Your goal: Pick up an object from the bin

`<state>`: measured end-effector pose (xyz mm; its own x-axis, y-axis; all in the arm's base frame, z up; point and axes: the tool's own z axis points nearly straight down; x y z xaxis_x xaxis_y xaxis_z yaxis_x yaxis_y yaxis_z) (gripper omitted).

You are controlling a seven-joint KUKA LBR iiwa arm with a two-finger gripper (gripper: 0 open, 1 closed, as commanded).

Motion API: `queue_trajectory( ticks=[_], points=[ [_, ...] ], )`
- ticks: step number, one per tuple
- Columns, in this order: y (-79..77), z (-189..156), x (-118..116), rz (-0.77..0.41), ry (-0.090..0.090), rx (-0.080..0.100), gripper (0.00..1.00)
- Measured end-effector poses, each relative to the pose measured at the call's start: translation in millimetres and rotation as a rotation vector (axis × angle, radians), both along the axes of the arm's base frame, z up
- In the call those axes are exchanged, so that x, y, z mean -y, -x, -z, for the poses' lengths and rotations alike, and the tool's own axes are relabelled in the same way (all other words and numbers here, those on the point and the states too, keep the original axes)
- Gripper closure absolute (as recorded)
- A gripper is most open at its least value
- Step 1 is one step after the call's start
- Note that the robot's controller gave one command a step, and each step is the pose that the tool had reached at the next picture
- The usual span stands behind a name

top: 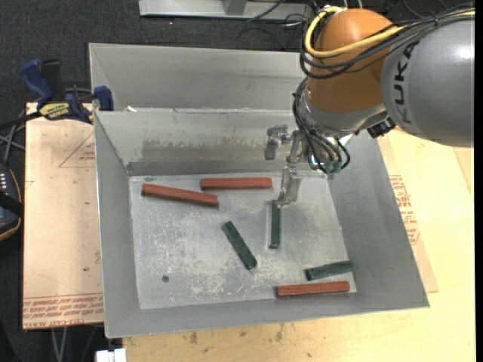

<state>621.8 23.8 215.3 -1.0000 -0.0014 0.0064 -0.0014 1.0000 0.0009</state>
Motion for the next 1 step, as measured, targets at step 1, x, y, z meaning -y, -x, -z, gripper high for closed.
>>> queue_trajectory(
  ticks=[1],
  points=[
    [-1.5, -4.6, 0.1, 0.000, 0.000, 0.008, 0.00]
  ],
)
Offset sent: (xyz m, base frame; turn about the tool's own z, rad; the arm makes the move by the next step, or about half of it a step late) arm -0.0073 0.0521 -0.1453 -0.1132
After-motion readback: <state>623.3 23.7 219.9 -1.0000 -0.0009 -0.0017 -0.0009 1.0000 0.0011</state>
